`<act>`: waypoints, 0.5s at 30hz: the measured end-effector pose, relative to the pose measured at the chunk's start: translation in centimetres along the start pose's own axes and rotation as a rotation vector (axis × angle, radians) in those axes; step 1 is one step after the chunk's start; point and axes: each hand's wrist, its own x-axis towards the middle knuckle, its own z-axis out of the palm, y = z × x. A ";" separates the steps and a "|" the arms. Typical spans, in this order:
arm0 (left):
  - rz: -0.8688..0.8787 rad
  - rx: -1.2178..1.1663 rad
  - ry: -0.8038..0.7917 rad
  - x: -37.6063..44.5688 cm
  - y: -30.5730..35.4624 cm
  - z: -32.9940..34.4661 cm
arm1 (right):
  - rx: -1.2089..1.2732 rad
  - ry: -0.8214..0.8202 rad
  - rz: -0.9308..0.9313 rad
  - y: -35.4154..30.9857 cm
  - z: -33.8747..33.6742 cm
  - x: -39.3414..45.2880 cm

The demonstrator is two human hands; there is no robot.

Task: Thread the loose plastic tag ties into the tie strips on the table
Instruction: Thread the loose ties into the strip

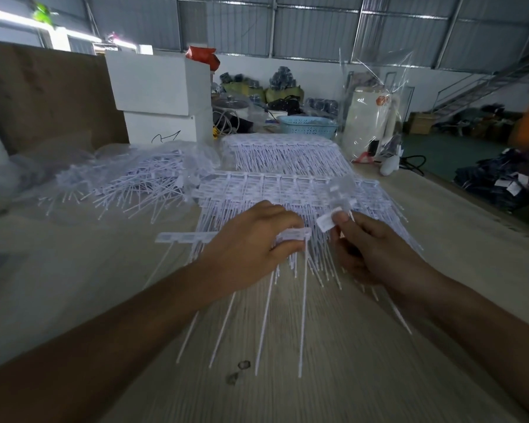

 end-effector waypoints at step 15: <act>-0.007 0.014 0.028 -0.1 0.4 0.7 | 0.163 0.089 0.097 -0.1 0.0 -0.1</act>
